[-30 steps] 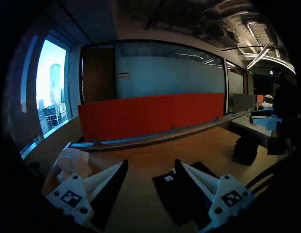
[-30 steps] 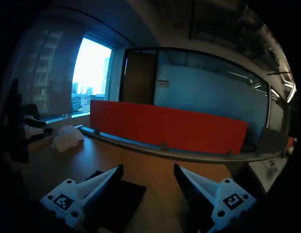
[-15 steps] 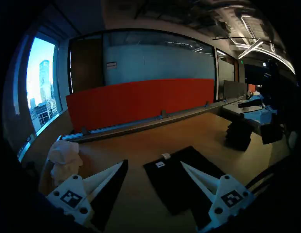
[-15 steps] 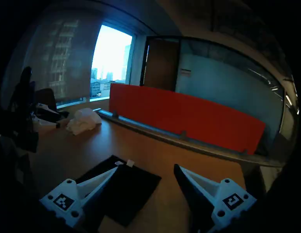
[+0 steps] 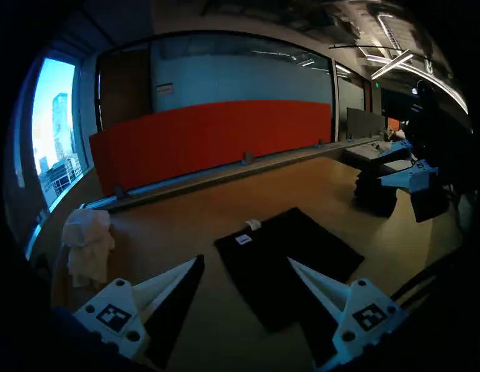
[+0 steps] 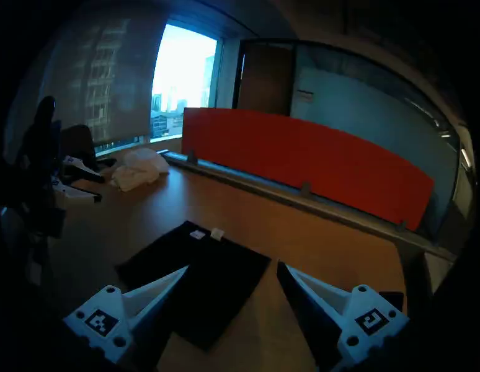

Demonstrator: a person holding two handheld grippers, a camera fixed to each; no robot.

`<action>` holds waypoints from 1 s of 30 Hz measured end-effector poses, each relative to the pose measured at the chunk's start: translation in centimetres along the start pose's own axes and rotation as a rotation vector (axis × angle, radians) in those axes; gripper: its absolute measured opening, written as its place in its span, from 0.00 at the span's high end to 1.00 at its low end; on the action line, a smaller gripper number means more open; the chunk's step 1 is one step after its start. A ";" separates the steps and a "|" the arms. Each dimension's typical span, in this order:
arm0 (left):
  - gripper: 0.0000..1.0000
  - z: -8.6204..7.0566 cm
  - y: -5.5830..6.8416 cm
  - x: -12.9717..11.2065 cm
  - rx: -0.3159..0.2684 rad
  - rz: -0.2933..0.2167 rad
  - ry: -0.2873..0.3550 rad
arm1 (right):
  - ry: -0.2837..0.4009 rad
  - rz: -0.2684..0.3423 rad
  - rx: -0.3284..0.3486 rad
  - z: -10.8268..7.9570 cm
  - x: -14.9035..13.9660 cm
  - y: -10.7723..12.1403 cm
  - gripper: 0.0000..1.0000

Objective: Fold towel

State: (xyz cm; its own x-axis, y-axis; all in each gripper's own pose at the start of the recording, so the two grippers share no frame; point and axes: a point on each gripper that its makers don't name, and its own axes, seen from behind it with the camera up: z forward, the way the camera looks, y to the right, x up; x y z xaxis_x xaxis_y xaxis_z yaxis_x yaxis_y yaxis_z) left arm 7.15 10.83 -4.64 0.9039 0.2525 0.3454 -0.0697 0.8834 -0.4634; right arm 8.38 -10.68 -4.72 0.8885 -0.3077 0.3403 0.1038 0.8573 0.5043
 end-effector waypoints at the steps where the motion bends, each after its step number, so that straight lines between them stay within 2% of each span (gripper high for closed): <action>1: 0.12 0.3 0.2 -0.6 -0.004 0.005 -0.011 | -0.011 0.002 0.003 0.2 -0.7 -0.1 0.00; 14: 0.12 4.0 2.3 -6.7 -0.062 0.047 -0.123 | -0.115 -0.014 0.059 2.6 -7.4 -1.7 0.00; 30: 0.12 6.0 4.4 -13.5 -0.126 0.042 -0.252 | -0.232 -0.018 0.123 4.6 -14.4 -4.0 0.00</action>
State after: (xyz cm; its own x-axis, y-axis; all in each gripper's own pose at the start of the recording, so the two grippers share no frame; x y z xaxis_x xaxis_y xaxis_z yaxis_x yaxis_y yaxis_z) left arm -7.89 13.70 -6.43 0.7665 0.3921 0.5087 -0.0375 0.8180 -0.5741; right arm -6.89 -11.57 -8.02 0.7592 -0.4211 0.4962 0.0507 0.7983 0.6001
